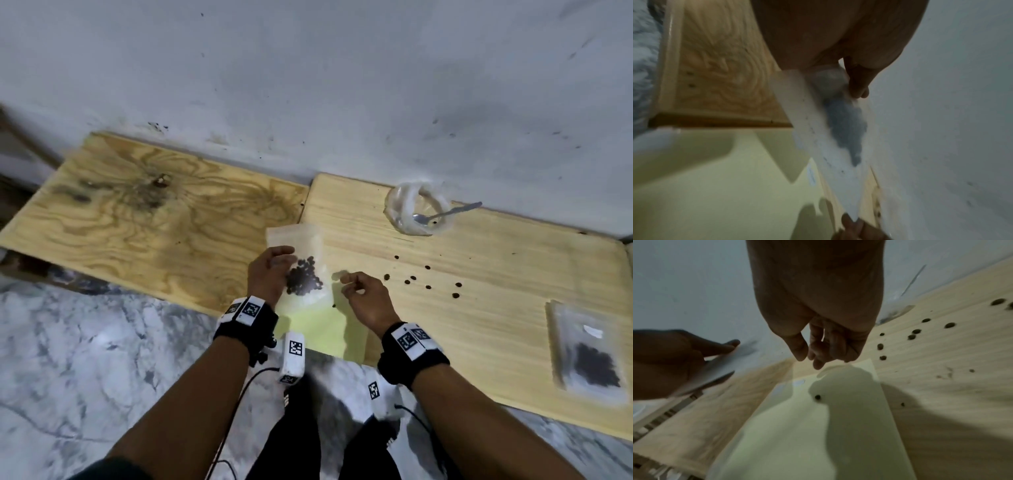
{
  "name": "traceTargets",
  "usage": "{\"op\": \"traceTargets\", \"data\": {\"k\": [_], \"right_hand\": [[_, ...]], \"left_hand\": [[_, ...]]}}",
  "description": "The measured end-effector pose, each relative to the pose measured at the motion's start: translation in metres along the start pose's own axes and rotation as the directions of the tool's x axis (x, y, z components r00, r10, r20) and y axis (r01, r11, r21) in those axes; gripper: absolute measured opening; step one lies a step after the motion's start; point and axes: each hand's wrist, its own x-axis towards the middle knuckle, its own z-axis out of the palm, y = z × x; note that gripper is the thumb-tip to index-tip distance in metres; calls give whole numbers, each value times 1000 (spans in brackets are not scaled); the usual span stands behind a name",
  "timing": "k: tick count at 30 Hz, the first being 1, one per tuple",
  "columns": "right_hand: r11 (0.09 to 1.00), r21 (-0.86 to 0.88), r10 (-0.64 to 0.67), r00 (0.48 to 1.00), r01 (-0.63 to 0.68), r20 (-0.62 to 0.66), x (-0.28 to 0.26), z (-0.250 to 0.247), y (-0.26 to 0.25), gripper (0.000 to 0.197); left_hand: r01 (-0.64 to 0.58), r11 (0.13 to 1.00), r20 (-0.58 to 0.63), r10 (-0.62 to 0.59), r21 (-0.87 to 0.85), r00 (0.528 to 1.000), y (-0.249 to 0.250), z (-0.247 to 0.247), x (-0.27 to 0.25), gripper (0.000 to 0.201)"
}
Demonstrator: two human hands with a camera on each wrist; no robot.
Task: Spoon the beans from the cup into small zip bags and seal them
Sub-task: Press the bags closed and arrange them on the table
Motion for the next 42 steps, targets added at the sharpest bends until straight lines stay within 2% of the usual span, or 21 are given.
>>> {"op": "traceTargets", "data": {"k": [2,4,8,9,11,15,17,20,23,26,28,31,33,37,42], "right_hand": [[989,-147,29,999,-33,-26,7,14,-1,18],[962,-264,57,997,-66,-45,14,25,-3,27],[932,-350,90,995,-99,-43,31,46,-13,43],[931,-353,88,996,-94,-34,35,51,-12,41],[905,-410,95,994,-111,-59,43,60,-14,12],[863,-491,61,989,-121,-135,45,69,-18,14],[863,-490,58,987,-125,-149,47,70,-20,19],[872,-467,90,985,-148,-145,51,69,-20,15],[887,-439,118,990,-142,-81,55,66,-25,12],[932,-333,152,988,-144,-2,60,57,-31,20],[976,-192,106,994,-103,5,62,50,-36,24],[999,53,-11,1000,12,-29,60,41,-54,15],[990,105,-96,995,97,-17,55,37,-70,13],[979,-30,-201,979,200,-25,52,31,-82,14],[977,-174,-139,987,123,-79,45,24,-79,13]], "left_hand": [[7,1000,-40,-8,-26,999,6,-22,16,14],[9,999,-67,-11,-32,998,10,-39,28,15],[4,1000,-79,-3,13,997,11,-64,49,14],[14,1000,-80,-13,20,997,10,-68,52,14],[34,999,-79,-32,32,996,8,-74,60,14],[55,997,-68,-51,55,996,7,-76,66,15],[45,996,-59,-41,71,997,8,-73,67,16],[8,995,-57,-3,98,998,8,-69,70,16],[-38,987,-45,45,156,998,8,-67,72,15],[-86,979,-15,90,187,996,10,-64,69,14],[-105,975,24,102,197,994,11,-62,66,20],[-107,973,85,91,205,992,16,-54,58,31],[-109,972,133,82,208,988,21,-45,50,36],[-177,959,265,116,220,957,24,-29,38,45],[-208,957,363,123,204,924,27,-11,24,47]]}}
